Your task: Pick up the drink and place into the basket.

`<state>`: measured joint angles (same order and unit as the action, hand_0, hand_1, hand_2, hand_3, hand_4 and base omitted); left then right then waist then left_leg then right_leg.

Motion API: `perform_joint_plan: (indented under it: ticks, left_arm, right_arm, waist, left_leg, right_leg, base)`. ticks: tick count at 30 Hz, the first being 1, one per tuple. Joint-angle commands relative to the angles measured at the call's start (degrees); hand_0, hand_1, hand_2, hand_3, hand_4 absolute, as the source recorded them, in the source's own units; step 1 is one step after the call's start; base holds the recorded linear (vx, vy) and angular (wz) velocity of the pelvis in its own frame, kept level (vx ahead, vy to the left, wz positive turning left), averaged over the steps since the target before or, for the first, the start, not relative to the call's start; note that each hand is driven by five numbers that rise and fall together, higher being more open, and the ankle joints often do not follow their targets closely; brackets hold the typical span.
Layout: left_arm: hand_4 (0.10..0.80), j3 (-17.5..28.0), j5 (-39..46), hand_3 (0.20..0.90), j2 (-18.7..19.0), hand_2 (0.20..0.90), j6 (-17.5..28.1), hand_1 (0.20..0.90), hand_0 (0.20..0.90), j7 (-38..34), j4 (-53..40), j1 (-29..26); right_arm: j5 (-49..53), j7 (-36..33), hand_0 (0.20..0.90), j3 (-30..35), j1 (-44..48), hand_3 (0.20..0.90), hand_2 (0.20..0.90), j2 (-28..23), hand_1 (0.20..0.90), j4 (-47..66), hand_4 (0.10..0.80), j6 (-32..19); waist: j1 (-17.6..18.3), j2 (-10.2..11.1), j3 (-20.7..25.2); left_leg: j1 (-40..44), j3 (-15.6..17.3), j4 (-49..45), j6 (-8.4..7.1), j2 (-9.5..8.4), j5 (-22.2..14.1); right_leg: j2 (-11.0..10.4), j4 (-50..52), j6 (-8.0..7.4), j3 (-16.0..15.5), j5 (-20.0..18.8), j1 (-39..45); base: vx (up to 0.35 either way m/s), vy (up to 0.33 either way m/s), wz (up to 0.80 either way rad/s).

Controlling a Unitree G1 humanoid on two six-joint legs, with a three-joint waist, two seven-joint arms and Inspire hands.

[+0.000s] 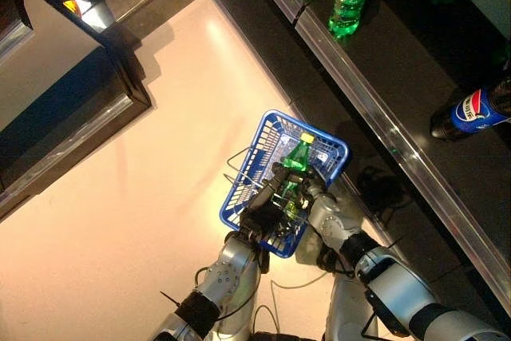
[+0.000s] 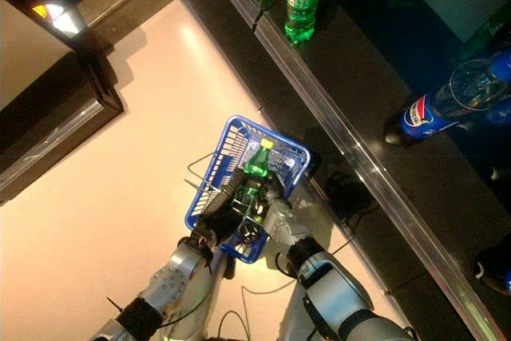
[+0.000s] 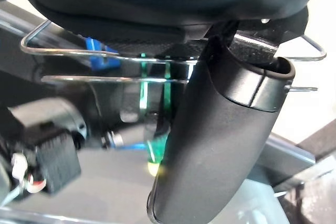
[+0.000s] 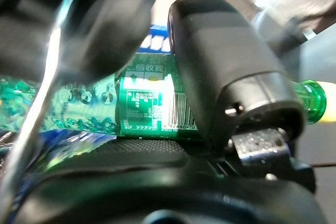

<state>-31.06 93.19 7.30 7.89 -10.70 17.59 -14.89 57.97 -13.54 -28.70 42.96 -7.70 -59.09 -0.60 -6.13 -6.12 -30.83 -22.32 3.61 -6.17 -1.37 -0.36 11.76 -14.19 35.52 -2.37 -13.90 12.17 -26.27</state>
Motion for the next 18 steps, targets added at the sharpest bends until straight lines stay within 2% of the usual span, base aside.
perform_joint_plan:
  ticks: [1, 5, 13, 14, 16, 18]
  left_arm:
    - [0.100, 0.2, -1.4, 0.200, -5.9, 0.300, 0.7, 0.300, 0.300, 13.3, -14.9, -10.3]
    - [0.100, 0.0, -0.7, 0.200, -5.8, 0.300, 0.7, 0.300, 0.300, 13.2, -14.1, -11.2]
    - [0.100, -0.1, -0.8, 0.200, -6.0, 0.300, 0.9, 0.300, 0.300, 13.3, -13.9, -11.3]
    - [0.100, -0.1, -0.8, 0.200, -6.0, 0.300, 0.8, 0.300, 0.300, 13.2, -14.0, -11.3]
    - [0.100, 0.0, -0.6, 0.200, -5.9, 0.300, 0.7, 0.300, 0.300, 13.0, -13.9, -11.5]
    - [0.100, 0.0, -0.6, 0.200, -5.9, 0.300, 0.6, 0.300, 0.300, 13.1, -13.8, -11.5]
  right_arm:
    - [3.4, 5.3, 0.300, 2.1, 9.2, 0.200, 0.300, 5.1, 0.300, 0.1, 0.100, 2.4]
    - [3.4, 6.4, 0.300, 2.2, 9.8, 0.200, 0.300, 4.6, 0.300, -2.8, 0.100, 4.8]
    - [2.2, 6.8, 0.300, 1.9, 10.2, 0.200, 0.300, 4.3, 0.300, -4.7, 0.100, 5.2]
    - [1.8, 6.8, 0.404, 1.8, 10.2, 0.321, 0.404, 4.2, 0.404, -4.8, 0.221, 5.1]
    - [1.2, 6.4, 0.900, 1.6, 10.5, 0.900, 0.900, 4.0, 0.900, -4.8, 0.800, 5.4]
    - [0.8, 5.9, 0.900, 1.6, 10.7, 0.900, 0.900, 3.9, 0.900, -4.9, 0.800, 5.4]
  waist:
    - [-0.4, -0.9, 1.0]
    - [-0.5, -0.8, 1.0]
    - [-0.6, -0.8, 1.0]
    - [-0.6, -0.8, 1.0]
    - [-0.7, -0.8, 1.0]
    - [-0.7, -0.7, 1.0]
  left_leg:
    - [-1.3, 0.3, -11.8, 1.39, -3.31, -13.6]
    - [-1.5, 0.3, -12.0, 1.33, -3.29, -13.5]
    - [-1.8, 0.2, -12.0, 1.28, -3.40, -13.4]
    - [-1.8, 0.1, -12.0, 1.27, -3.40, -13.4]
    - [-1.6, 0.1, -11.9, 1.21, -3.43, -13.4]
    - [-1.6, 0.0, -11.9, 1.19, -3.47, -13.3]
  right_leg:
    - [0.0, -19.3, -3.11, 1.9, -14.2, 3.8]
    - [0.1, -19.1, -3.15, 2.0, -14.2, 3.5]
    - [0.1, -19.1, -3.12, 2.0, -14.3, 3.3]
    - [0.2, -19.1, -3.13, 2.0, -14.3, 3.3]
    - [0.2, -19.2, -3.18, 2.0, -14.3, 3.5]
    - [0.2, -19.3, -3.18, 2.0, -14.3, 3.6]
  base:
    - [0.000, 0.000, 0.00]
    - [0.000, 0.000, 0.00]
    - [0.000, 0.000, 0.00]
    - [0.000, 0.000, 0.00]
    - [0.000, 0.000, 0.00]
    - [0.000, 0.000, 0.00]
